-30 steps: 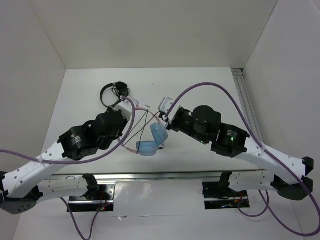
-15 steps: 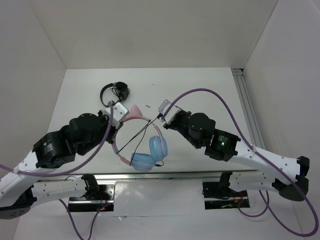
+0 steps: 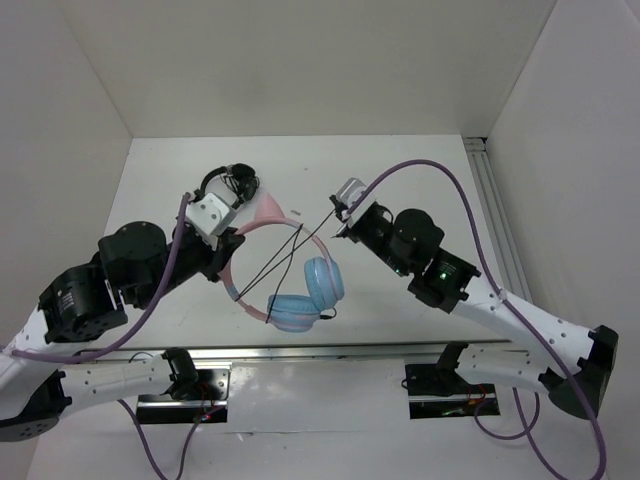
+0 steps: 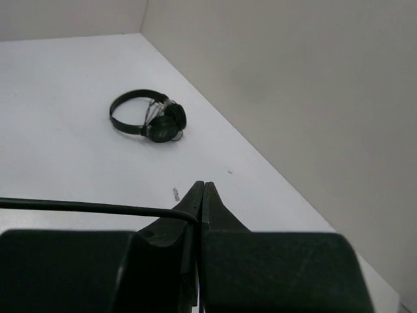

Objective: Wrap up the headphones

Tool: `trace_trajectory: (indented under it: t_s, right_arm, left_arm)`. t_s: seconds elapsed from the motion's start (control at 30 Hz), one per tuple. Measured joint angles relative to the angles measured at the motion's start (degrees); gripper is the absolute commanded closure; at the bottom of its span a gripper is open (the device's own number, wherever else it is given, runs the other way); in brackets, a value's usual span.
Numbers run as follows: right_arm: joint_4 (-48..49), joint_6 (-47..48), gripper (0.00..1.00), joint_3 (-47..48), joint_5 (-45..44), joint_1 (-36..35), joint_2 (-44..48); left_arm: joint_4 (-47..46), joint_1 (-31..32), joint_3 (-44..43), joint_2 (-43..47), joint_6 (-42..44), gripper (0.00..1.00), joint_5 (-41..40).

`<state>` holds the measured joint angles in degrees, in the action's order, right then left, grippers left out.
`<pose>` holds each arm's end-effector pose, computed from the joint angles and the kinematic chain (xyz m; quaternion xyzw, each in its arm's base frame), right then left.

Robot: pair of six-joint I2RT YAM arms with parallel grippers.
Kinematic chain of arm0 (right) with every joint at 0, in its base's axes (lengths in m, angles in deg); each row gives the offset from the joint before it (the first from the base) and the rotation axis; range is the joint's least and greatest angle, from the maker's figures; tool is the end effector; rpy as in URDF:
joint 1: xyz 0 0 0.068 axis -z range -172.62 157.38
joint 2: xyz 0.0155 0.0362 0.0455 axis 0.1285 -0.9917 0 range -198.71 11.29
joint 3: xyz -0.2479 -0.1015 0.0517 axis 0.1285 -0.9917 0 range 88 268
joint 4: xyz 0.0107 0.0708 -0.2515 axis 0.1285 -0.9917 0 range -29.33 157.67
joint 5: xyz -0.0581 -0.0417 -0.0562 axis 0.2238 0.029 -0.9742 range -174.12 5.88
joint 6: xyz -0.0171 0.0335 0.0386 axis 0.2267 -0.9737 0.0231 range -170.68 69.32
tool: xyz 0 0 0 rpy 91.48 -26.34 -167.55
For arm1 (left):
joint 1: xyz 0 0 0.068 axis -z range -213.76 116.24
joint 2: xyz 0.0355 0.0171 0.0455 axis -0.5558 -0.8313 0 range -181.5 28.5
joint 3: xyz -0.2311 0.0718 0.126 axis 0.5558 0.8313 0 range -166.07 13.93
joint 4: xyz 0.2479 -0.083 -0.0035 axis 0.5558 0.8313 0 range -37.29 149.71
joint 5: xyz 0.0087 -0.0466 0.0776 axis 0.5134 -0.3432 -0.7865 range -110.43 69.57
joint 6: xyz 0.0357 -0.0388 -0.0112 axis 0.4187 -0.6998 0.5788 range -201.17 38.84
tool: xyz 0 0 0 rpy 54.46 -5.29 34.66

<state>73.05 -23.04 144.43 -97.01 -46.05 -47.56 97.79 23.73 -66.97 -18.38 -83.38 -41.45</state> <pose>0.1489 0.1876 0.3948 -0.3828 0.5729 0.0855 0.7196 0.0722 -0.0894 0.4726 0.2494 0.7262 -0.1890 0.6122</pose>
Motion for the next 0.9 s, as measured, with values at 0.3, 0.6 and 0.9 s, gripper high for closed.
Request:
trace_trajectory:
  t_s: [0.3,0.6,0.9]
  right_arm:
    - [3.7,-10.8,0.84,-0.6,20.7,13.6,0.3]
    - [8.7,-18.2,0.86,-4.6,31.3,16.0,0.5]
    - [19.1,-26.4,0.85,-13.0,36.4,16.0,0.4]
  left_arm:
    - [-5.6,-0.2,0.9,-2.0,-4.5,1.00,3.4]
    - [-13.5,0.1,5.2,0.3,-13.5,1.00,0.9]
    - [-13.9,0.2,5.1,-2.6,-22.1,1.00,-5.5]
